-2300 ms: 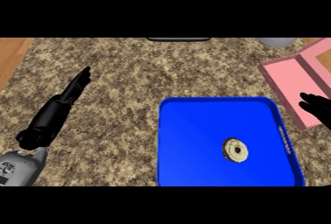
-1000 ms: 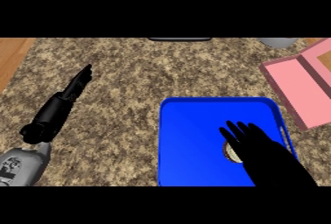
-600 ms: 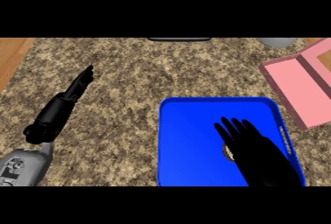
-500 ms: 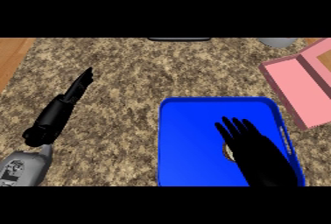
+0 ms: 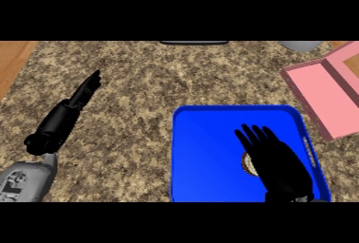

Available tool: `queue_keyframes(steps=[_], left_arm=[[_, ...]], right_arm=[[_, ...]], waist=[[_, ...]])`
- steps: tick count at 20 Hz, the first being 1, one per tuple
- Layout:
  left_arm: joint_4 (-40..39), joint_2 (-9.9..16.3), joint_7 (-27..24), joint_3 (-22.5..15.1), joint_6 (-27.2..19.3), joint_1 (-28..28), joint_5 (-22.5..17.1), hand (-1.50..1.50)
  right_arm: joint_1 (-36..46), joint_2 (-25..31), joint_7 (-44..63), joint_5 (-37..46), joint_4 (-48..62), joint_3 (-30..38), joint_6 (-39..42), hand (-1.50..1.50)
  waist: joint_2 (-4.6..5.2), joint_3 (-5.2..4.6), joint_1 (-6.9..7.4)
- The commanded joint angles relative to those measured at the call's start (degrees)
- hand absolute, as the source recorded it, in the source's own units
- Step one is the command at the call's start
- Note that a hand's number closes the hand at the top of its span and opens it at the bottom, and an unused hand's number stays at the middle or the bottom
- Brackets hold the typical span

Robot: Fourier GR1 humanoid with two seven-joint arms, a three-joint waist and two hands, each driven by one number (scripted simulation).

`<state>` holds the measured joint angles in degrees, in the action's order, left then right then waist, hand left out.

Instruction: Pick the cupcake from the tray and place it in the cardboard box

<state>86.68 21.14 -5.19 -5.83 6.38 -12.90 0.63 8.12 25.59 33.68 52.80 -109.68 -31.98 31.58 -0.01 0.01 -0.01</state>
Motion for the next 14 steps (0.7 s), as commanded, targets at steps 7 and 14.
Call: queue_keyframes(steps=[7, 14], left_arm=[[6.0, -2.1, 5.8, 2.6, 2.5, 1.1, 1.4, 0.0], [3.7, -4.3, 4.3, 3.6, 3.2, 0.5, 3.7, 0.0]], right_arm=[[-1.0, -3.1, -7.6, 6.3, 10.0, 2.5, -3.9, -1.5], [-4.5, 0.5, -13.1, 7.8, 9.4, 7.5, -5.2, -1.5]], waist=[[-0.03, 0.01, 0.18], [-0.05, 0.0, -0.07]])
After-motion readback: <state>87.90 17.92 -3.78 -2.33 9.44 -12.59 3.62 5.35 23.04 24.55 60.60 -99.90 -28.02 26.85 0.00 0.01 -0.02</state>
